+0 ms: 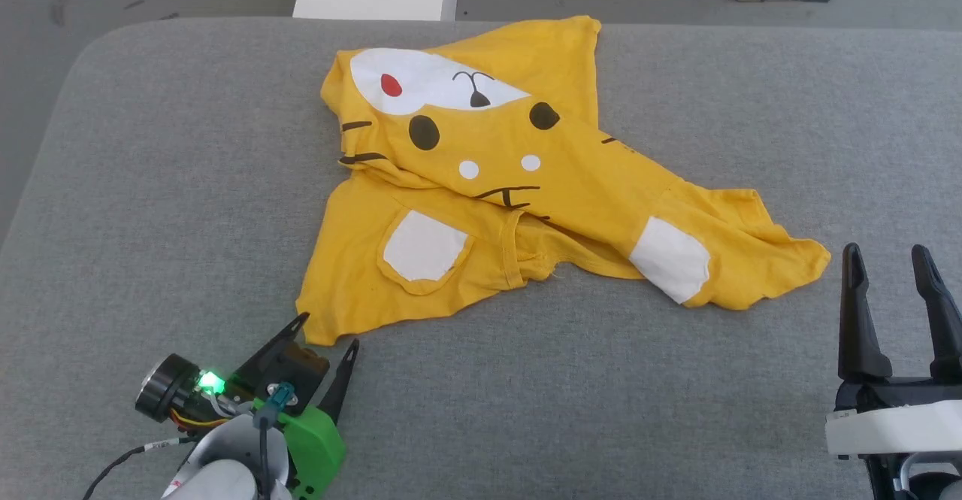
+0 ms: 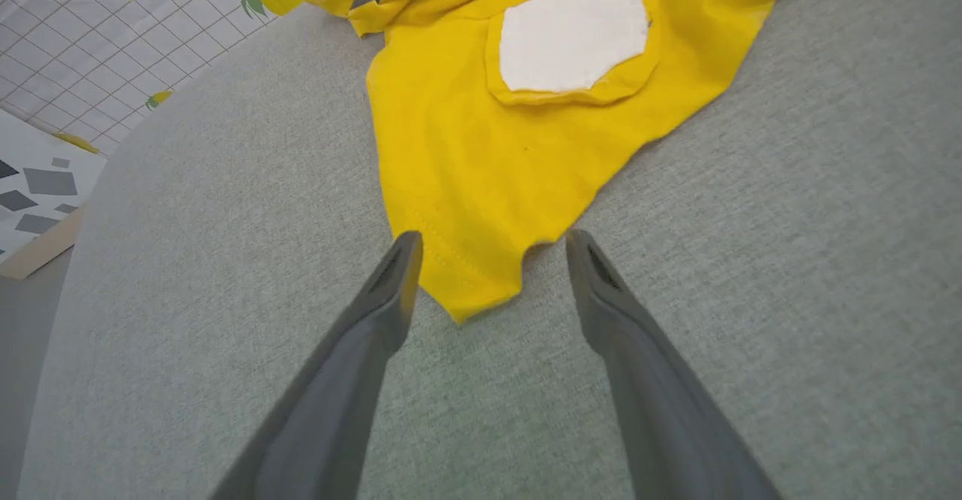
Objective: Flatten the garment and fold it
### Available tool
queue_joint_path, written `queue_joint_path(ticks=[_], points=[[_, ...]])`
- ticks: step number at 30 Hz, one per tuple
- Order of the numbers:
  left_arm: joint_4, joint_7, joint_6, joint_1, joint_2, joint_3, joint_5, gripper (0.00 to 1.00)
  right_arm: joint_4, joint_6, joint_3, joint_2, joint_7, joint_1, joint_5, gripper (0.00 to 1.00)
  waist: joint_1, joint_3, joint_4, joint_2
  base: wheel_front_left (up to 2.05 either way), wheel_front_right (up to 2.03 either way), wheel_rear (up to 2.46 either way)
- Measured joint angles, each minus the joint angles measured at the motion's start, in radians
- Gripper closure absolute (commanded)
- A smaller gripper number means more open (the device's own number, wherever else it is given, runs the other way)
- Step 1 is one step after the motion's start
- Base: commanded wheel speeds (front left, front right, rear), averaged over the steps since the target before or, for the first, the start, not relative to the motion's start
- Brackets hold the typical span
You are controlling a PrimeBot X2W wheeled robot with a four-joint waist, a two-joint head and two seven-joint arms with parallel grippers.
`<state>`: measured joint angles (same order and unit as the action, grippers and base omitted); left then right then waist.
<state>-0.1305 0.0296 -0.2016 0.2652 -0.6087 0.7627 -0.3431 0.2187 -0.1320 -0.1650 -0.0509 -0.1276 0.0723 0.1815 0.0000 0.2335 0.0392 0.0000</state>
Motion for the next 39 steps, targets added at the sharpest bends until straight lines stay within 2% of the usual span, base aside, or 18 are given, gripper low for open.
queue_joint_path(ticks=[6, 13, 14, 15, 22, 25, 31, 36, 39], points=[[-0.077, -0.018, 0.04, 0.026, 0.015, 0.019, -0.009, 0.0, 0.008, 0.0, -0.004, 0.0, 0.0, -0.003, 0.0, 0.0, 0.0, 0.024, -0.008, 0.0, 0.0, 0.0, 0.0], [-0.153, 0.007, 0.062, 0.087, 0.048, 0.022, -0.012, 0.0, 0.015, 0.0, -0.007, 0.0, 0.002, -0.011, -0.004, 0.0, 0.0, 0.045, -0.005, 0.0, 0.0, 0.0, 0.0], [-0.163, 0.007, 0.066, 0.09, 0.052, 0.021, -0.017, 0.47, 0.016, 0.0, -0.007, 0.0, 0.002, -0.011, -0.004, 0.0, 0.0, 0.047, -0.005, 0.0, 0.0, 0.0, 0.0], [-0.173, 0.008, 0.07, 0.094, 0.056, 0.021, -0.019, 1.0, 0.017, 0.0, -0.007, 0.0, 0.005, -0.012, -0.005, 0.0, 0.0, 0.049, -0.004, 0.0, 0.0, 0.0, 0.0], [-0.189, 0.035, 0.076, 0.095, 0.078, 0.005, -0.063, 1.0, 0.022, 0.0, -0.01, 0.0, 0.013, -0.014, -0.005, 0.0, 0.0, 0.044, 0.002, 0.0, 0.0, 0.0, 0.0], [-0.17, 0.062, 0.05, 0.086, 0.076, -0.029, -0.085, 1.0, 0.021, 0.0, -0.01, 0.0, 0.013, -0.014, -0.005, 0.0, 0.0, 0.037, 0.004, 0.0, 0.0, 0.0, 0.0], [0.013, 0.131, 0.007, -0.007, 0.065, -0.111, -0.185, 1.0, 0.012, 0.0, -0.013, 0.0, 0.012, -0.014, -0.003, 0.0, 0.0, 0.011, 0.012, 0.0, 0.0, 0.0, 0.0], [0.179, 0.104, -0.043, -0.139, 0.0, -0.138, -0.229, 1.0, -0.002, 0.0, -0.023, 0.0, 0.01, -0.01, 0.011, 0.0, 0.0, -0.013, 0.026, 0.0, 0.0, 0.0, 0.0], [0.259, 0.094, -0.102, -0.218, -0.044, -0.168, -0.247, 1.0, -0.013, 0.0, -0.039, 0.0, 0.013, -0.007, 0.021, 0.0, 0.0, -0.023, 0.04, 0.0, 0.0, 0.0, 0.0]])
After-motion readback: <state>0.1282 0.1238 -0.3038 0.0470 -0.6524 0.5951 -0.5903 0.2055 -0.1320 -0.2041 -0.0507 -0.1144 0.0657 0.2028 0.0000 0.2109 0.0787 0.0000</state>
